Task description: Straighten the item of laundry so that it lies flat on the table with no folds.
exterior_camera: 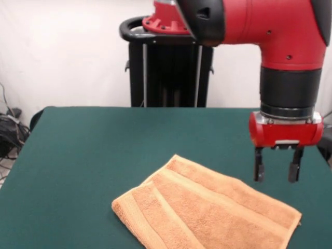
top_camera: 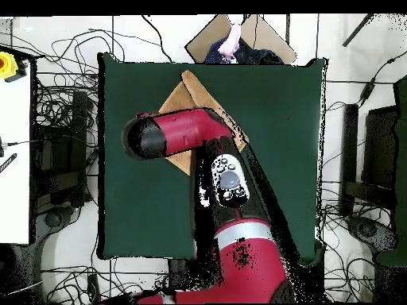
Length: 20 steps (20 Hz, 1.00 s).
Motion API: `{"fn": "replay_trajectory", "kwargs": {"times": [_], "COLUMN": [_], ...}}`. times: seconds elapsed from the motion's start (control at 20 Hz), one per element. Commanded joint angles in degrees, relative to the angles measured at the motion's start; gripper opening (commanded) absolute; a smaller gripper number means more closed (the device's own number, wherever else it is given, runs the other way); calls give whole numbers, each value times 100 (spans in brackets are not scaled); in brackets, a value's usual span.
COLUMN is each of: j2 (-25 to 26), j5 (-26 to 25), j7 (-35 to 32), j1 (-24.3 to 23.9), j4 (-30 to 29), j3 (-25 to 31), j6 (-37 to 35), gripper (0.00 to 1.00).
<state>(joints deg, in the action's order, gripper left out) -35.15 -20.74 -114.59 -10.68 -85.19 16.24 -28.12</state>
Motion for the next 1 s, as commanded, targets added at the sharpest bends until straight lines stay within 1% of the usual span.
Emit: {"fn": "replay_trajectory", "kwargs": {"times": [0.05,0.2,0.4,0.65,0.75,1.0], "j2": [60,114,254,503,496,202], "j5": [-208,-59,19,290,419,658], "j7": [-1920,-1871,-1796,-1912,-1957,-1731], "j1": [807,1049,1404,1607,1648,1663], "j4": [-820,-874,-889,-942,-1035,-1195], "j3": [-1136,-1508,-1920,-2159,-2227,-2378], "j6": [521,667,773,1243,1383,1258], "gripper": [100,100,100,100,100,100]}}
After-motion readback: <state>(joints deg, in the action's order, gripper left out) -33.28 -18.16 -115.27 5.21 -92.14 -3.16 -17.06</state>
